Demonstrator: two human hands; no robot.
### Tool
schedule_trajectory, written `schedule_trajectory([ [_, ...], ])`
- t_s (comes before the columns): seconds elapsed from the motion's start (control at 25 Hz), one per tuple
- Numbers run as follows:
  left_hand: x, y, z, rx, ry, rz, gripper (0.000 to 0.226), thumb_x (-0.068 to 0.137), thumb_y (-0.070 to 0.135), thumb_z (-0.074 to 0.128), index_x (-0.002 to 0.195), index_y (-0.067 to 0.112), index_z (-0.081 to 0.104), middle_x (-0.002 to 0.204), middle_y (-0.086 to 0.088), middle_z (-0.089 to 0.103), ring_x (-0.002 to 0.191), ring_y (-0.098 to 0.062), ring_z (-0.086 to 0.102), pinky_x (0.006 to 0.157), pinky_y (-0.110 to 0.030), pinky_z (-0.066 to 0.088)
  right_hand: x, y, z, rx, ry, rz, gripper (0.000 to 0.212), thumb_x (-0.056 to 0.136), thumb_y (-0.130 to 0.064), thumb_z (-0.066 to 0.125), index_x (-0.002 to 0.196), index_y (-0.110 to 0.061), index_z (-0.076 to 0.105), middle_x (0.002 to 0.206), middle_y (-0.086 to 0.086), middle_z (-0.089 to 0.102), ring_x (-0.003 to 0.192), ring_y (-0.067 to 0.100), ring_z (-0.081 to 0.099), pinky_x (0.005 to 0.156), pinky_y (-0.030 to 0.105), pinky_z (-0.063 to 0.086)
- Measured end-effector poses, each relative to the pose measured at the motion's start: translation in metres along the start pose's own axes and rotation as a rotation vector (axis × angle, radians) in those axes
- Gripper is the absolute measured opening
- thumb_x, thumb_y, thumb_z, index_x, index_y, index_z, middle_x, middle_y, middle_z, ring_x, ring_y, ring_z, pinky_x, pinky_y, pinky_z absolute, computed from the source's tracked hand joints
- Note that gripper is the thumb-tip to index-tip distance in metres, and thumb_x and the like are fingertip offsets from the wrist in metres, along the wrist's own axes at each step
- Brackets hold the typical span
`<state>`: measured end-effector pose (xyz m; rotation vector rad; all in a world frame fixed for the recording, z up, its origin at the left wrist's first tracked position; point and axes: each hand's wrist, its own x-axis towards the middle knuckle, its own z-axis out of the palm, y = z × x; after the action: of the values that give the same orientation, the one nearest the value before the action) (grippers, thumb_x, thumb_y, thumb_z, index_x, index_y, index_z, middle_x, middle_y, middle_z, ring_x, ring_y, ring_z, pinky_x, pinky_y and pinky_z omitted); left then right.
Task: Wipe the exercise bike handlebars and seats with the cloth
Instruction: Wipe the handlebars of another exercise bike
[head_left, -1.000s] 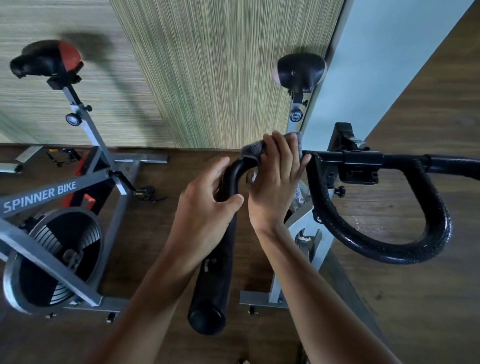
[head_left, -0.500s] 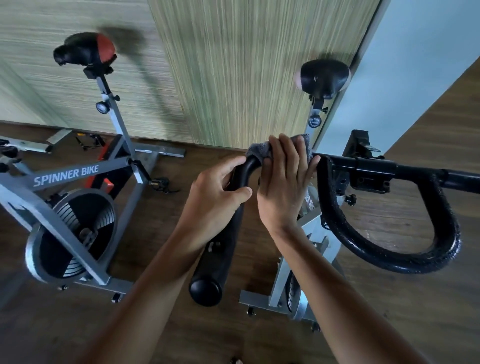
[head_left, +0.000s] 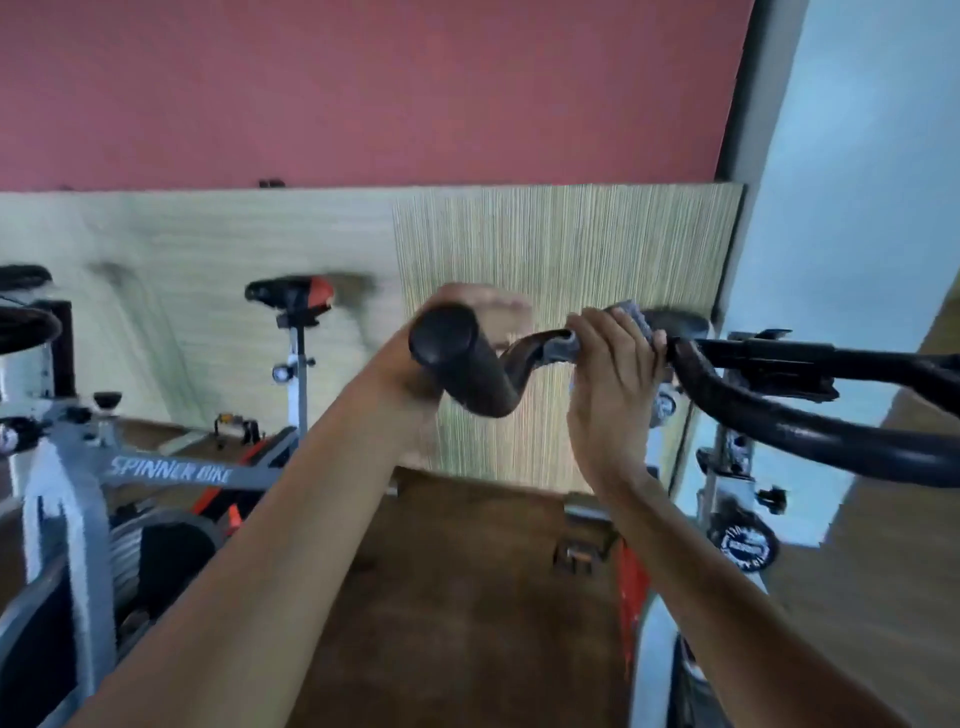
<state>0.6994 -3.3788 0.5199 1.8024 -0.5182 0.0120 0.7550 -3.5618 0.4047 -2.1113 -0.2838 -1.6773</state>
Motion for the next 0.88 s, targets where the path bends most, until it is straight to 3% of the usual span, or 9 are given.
schedule_trajectory([
  [0.12, -0.036, -0.008, 0.005, -0.389, 0.171, 0.266, 0.031, 0.102, 0.015, 0.047, 0.094, 0.014, 0.077, 0.108, -0.007, 0.074, 0.101, -0.024, 0.067, 0.090, -0.031, 0.052, -0.007, -0.024, -0.010, 0.273, 0.176, -0.058, 0.034, 0.100, 0.000, 0.047, 0.131, -0.001, 0.061, 0.135, 0.010, 0.056, 0.136, 0.022, 0.042, 0.119, 0.052, 0.027],
  [0.2, -0.065, -0.018, 0.015, -0.486, 0.141, 0.415, 0.035, 0.105, 0.023, 0.038, 0.104, 0.011, 0.071, 0.104, -0.007, 0.074, 0.105, -0.024, 0.068, 0.092, -0.032, 0.053, -0.015, -0.046, -0.022, 0.369, 0.294, -0.094, 0.032, 0.104, -0.005, 0.042, 0.129, -0.001, 0.061, 0.133, 0.009, 0.058, 0.134, 0.019, 0.045, 0.119, 0.051, 0.027],
  [0.32, -0.080, -0.032, 0.027, -0.484, 0.100, 0.544, 0.043, 0.102, 0.035, 0.036, 0.117, 0.010, 0.067, 0.111, -0.008, 0.074, 0.115, -0.024, 0.066, 0.101, -0.037, 0.049, -0.024, -0.077, -0.043, 0.488, 0.459, -0.130, 0.032, 0.107, -0.013, 0.038, 0.133, -0.005, 0.055, 0.136, -0.004, 0.050, 0.136, 0.023, 0.046, 0.111, 0.066, 0.033],
  [0.44, -0.070, -0.034, 0.018, -0.444, 0.115, 0.573, 0.039, 0.101, 0.032, 0.041, 0.106, 0.010, 0.072, 0.107, -0.010, 0.074, 0.105, -0.021, 0.069, 0.093, -0.035, 0.048, -0.015, -0.106, -0.054, 0.512, 0.584, -0.294, 0.031, 0.107, -0.017, 0.041, 0.134, -0.010, 0.054, 0.138, -0.001, 0.049, 0.134, 0.029, 0.047, 0.109, 0.067, 0.035],
  [0.52, -0.067, -0.031, 0.009, -0.413, 0.104, 0.603, 0.032, 0.103, 0.021, 0.043, 0.112, 0.010, 0.072, 0.113, -0.009, 0.073, 0.109, -0.020, 0.068, 0.095, -0.035, 0.048, -0.001, -0.129, -0.054, 0.474, 0.629, -0.413, 0.033, 0.105, -0.016, 0.047, 0.139, -0.014, 0.050, 0.140, 0.003, 0.051, 0.135, 0.029, 0.047, 0.116, 0.062, 0.031],
  [0.6, -0.072, -0.029, -0.001, -0.431, 0.065, 0.619, 0.034, 0.105, 0.014, 0.040, 0.130, 0.008, 0.063, 0.125, -0.005, 0.070, 0.108, -0.006, 0.068, 0.092, -0.020, 0.050, 0.013, -0.148, -0.048, 0.408, 0.660, -0.512, 0.039, 0.102, -0.011, 0.053, 0.139, -0.020, 0.050, 0.143, 0.000, 0.052, 0.139, 0.024, 0.045, 0.119, 0.054, 0.026],
  [0.68, -0.079, -0.027, -0.011, -0.471, -0.010, 0.664, 0.040, 0.109, 0.016, 0.032, 0.131, -0.004, 0.059, 0.133, 0.001, 0.059, 0.096, 0.011, 0.067, 0.080, -0.006, 0.048, 0.024, -0.158, -0.038, 0.303, 0.700, -0.560, 0.041, 0.100, -0.007, 0.055, 0.138, -0.022, 0.055, 0.144, -0.002, 0.053, 0.141, 0.022, 0.044, 0.120, 0.050, 0.024],
  [0.8, -0.082, -0.015, -0.014, -0.594, -0.125, 0.499, 0.062, 0.104, 0.050, 0.031, 0.113, 0.009, 0.076, 0.123, -0.009, 0.071, 0.111, -0.015, 0.069, 0.089, -0.022, 0.056, 0.026, -0.144, -0.019, 0.164, 0.700, -0.585, 0.042, 0.100, -0.009, 0.056, 0.141, -0.021, 0.053, 0.150, -0.002, 0.048, 0.147, 0.023, 0.035, 0.120, 0.050, 0.027],
  [0.88, -0.078, -0.016, -0.019, -0.542, -0.131, 0.521, 0.071, 0.101, 0.059, 0.026, 0.115, 0.010, 0.076, 0.122, -0.013, 0.071, 0.113, -0.021, 0.068, 0.094, -0.029, 0.055, 0.017, -0.124, -0.007, 0.098, 0.639, -0.631, 0.044, 0.103, -0.011, 0.053, 0.145, -0.020, 0.048, 0.157, -0.004, 0.038, 0.152, 0.022, 0.023, 0.120, 0.051, 0.028],
])
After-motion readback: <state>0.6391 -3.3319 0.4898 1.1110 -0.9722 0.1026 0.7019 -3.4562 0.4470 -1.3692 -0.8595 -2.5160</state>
